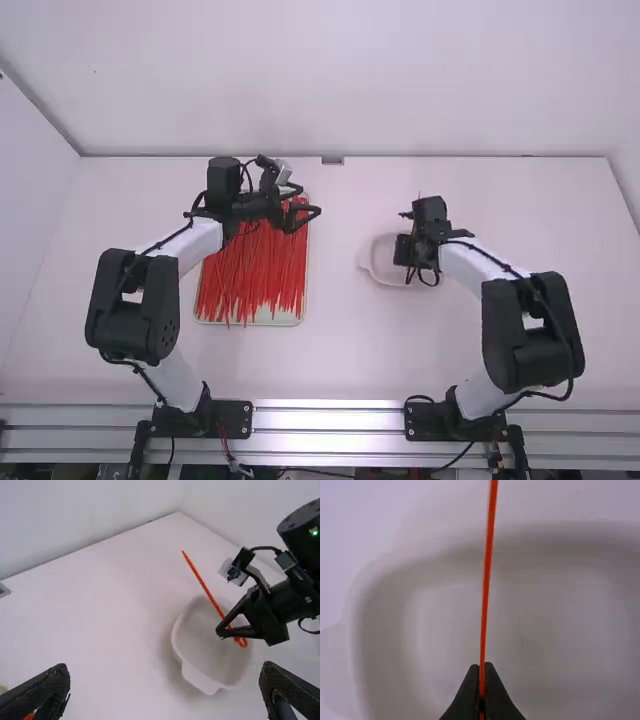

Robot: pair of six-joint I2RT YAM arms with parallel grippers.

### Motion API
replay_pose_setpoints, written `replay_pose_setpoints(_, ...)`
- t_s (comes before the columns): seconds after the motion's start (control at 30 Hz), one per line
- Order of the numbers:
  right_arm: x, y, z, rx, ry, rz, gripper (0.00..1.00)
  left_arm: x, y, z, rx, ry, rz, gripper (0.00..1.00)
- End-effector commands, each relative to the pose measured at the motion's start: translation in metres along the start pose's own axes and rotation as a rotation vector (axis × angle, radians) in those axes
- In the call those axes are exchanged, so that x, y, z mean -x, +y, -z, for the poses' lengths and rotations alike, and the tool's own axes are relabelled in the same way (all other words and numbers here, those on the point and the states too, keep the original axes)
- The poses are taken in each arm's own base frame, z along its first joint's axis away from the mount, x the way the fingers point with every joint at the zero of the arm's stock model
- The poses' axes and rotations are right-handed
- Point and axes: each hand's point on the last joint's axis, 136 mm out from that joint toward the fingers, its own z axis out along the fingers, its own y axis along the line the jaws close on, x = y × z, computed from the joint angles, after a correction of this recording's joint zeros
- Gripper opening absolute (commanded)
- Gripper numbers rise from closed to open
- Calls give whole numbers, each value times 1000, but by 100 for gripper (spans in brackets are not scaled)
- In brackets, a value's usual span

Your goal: Fasten the cable tie

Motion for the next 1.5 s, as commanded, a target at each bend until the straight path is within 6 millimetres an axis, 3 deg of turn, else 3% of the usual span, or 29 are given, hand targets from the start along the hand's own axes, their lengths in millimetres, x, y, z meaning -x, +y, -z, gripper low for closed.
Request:
replay_pose_setpoints(0.0,6,-9,4,-21,-33,-30,0,-2,0,2,-24,0,10,99)
replay_pose_setpoints(0.07,7,-12,4,-25,-37,-26,0,-2,-1,2,-28,1,13,99)
replay_pose_setpoints(0.1,8,-13,4,-26,-41,-15,15,-3,-1,2,-27,4,16,99)
replay_pose_setpoints(0.2,12,-15,5,-27,-54,-2,34,-3,-1,2,-27,4,16,99)
replay_pose_setpoints(0.23,16,-17,5,-28,-65,-4,46,-3,-1,2,-27,4,16,99)
replay_pose_setpoints(0.33,20,-21,6,-30,-81,2,55,-3,0,2,-19,3,-18,99)
replay_pose_setpoints(0.5,34,-29,9,-32,-128,-17,80,-3,10,0,56,11,14,99)
replay_pose_setpoints(0.53,37,-30,11,-31,-128,-24,98,-1,8,1,52,13,14,99)
replay_pose_setpoints(0.63,40,-31,22,-45,-122,-10,98,4,2,11,66,23,-2,99)
replay_pose_setpoints(0.73,49,-32,45,-69,-150,2,98,15,3,28,192,49,-31,99)
replay_pose_setpoints(0.9,55,-19,81,-36,-203,-4,98,37,-15,55,296,52,-55,99)
replay_pose_setpoints(0.97,54,-11,105,-22,-237,9,98,47,-26,72,347,49,-63,99)
replay_pose_setpoints(1.2,39,6,155,12,-290,51,98,56,-55,96,392,55,-70,99)
replay_pose_setpoints(1.33,32,7,170,17,-304,81,98,56,-59,99,391,64,-93,99)
replay_pose_setpoints(1.47,33,5,171,13,-307,76,98,53,-59,99,390,72,-81,99)
